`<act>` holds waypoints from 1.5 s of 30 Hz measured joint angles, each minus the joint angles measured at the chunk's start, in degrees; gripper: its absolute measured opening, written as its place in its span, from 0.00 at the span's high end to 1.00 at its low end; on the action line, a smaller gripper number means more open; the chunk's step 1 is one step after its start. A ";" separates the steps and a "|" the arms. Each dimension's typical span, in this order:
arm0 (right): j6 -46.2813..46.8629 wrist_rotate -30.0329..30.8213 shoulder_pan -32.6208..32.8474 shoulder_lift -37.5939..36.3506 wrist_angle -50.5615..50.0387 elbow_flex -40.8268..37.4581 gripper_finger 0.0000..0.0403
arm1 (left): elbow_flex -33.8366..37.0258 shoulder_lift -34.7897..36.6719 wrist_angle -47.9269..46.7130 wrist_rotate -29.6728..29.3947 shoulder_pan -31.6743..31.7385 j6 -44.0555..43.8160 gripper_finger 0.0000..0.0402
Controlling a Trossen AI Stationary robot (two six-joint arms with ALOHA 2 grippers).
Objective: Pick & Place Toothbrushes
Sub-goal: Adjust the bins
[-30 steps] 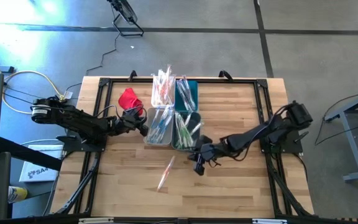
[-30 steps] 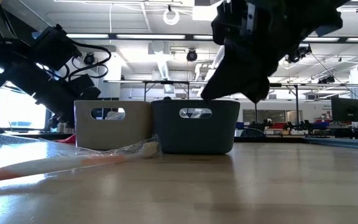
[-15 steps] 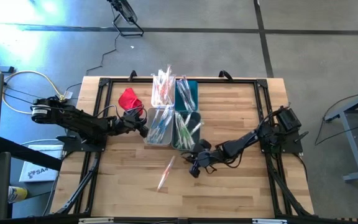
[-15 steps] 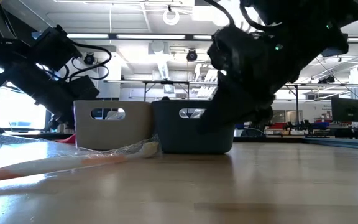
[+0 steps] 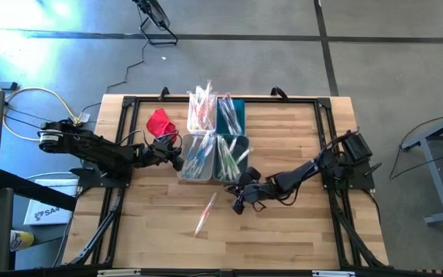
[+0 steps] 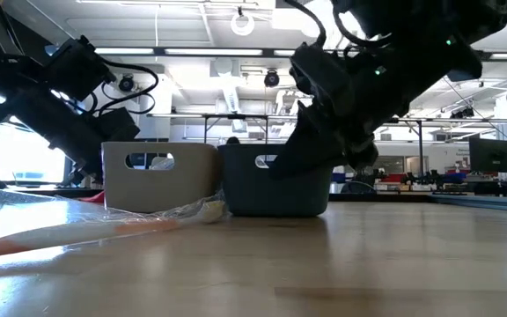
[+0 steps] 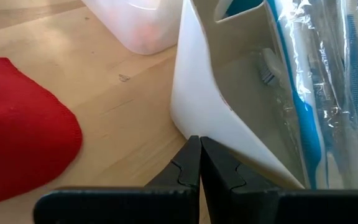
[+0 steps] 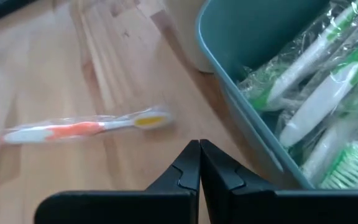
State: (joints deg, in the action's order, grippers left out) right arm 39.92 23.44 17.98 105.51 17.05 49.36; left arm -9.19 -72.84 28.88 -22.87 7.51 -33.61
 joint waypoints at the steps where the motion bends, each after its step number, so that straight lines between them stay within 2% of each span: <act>1: -0.50 0.02 -0.30 0.00 -0.22 0.00 0.99 | 0.00 -0.01 0.00 0.00 0.00 0.00 0.99; 24: -5.35 -1.43 -2.89 -0.04 -1.84 -0.02 0.99 | 0.00 0.05 1.67 -0.29 -0.02 1.89 0.99; 28: -8.35 -0.98 -1.86 -2.23 -1.43 -0.02 0.99 | 0.00 2.90 2.44 -0.13 -0.02 4.90 0.99; 32: -10.60 -1.00 -1.21 -5.94 -2.28 -0.02 0.99 | -0.02 8.77 2.75 0.13 -0.02 8.27 0.99; 36: -11.44 -2.37 -0.63 -9.86 -6.31 0.01 0.99 | -0.02 14.51 1.13 3.05 -0.02 11.89 0.99; 41: -11.43 -2.50 0.38 -13.78 -13.69 -0.04 0.99 | -0.04 18.77 -2.02 13.28 -0.88 15.23 0.99; 45: -11.68 -1.59 0.46 -15.74 -15.77 -0.01 0.99 | -0.04 18.47 -1.95 12.96 -7.14 13.53 0.99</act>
State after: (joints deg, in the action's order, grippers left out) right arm 28.25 21.85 18.44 89.78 1.28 49.36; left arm -9.23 -54.37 26.93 -9.91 0.37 -20.07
